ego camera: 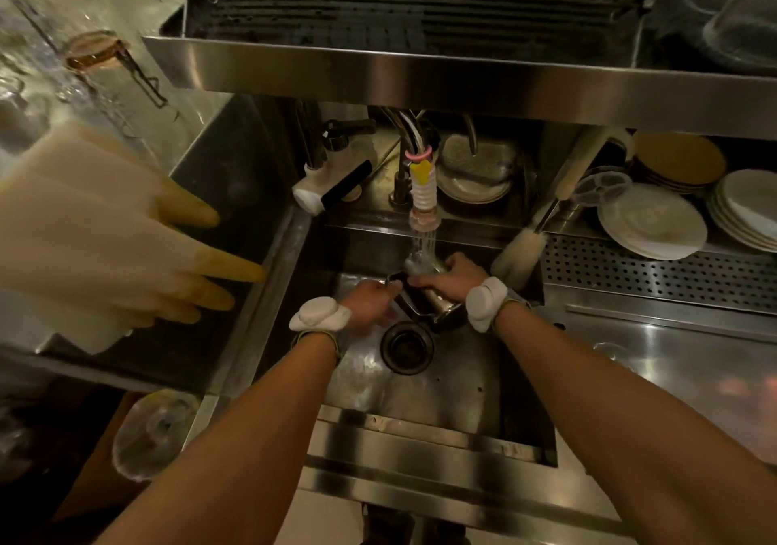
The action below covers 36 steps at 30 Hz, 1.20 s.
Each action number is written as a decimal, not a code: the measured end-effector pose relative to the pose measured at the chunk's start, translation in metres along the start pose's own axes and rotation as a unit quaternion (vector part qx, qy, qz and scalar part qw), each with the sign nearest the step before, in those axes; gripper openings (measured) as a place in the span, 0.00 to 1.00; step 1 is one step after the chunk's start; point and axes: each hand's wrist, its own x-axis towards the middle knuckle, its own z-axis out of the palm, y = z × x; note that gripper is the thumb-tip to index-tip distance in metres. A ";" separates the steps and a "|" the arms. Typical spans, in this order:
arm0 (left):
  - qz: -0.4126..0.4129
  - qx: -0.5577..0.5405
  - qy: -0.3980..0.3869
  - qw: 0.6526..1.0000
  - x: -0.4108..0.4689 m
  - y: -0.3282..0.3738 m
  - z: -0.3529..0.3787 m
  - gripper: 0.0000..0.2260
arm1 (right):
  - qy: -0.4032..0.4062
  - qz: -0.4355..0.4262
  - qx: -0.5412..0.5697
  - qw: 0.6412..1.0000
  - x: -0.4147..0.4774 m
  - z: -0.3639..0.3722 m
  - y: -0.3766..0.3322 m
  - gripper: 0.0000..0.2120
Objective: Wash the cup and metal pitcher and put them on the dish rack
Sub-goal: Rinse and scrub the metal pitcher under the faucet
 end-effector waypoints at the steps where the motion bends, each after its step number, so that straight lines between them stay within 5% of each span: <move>1: -0.004 -0.035 0.001 0.999 0.003 0.000 0.001 0.17 | 0.004 0.000 0.021 1.000 0.003 0.004 -0.003 0.44; 8: -0.029 -0.183 0.090 0.979 0.013 0.001 -0.003 0.17 | -0.068 -0.014 0.250 0.966 0.007 0.005 -0.013 0.26; 11: -0.034 -0.201 0.101 0.974 0.020 0.004 -0.006 0.17 | -0.110 0.007 0.262 0.959 0.004 -0.003 -0.011 0.21; 20: -0.024 -0.138 0.031 0.990 0.019 0.019 0.007 0.09 | -0.119 0.060 0.280 0.951 0.000 -0.006 0.011 0.31; 23: 0.000 -0.144 0.062 0.988 0.019 0.024 0.014 0.08 | -0.105 0.070 0.290 0.949 0.003 -0.013 0.017 0.19; 28: 0.040 -0.105 0.086 0.990 0.008 0.021 0.002 0.20 | -0.144 0.089 0.306 0.937 -0.003 -0.004 0.002 0.37; 31: 0.040 -0.108 0.075 0.990 0.005 0.015 -0.008 0.18 | -0.147 0.076 0.322 0.932 0.001 0.006 -0.011 0.45; 36: 0.025 -0.170 0.047 0.984 0.004 0.012 -0.011 0.19 | -0.144 0.077 0.358 0.919 -0.006 0.002 -0.010 0.20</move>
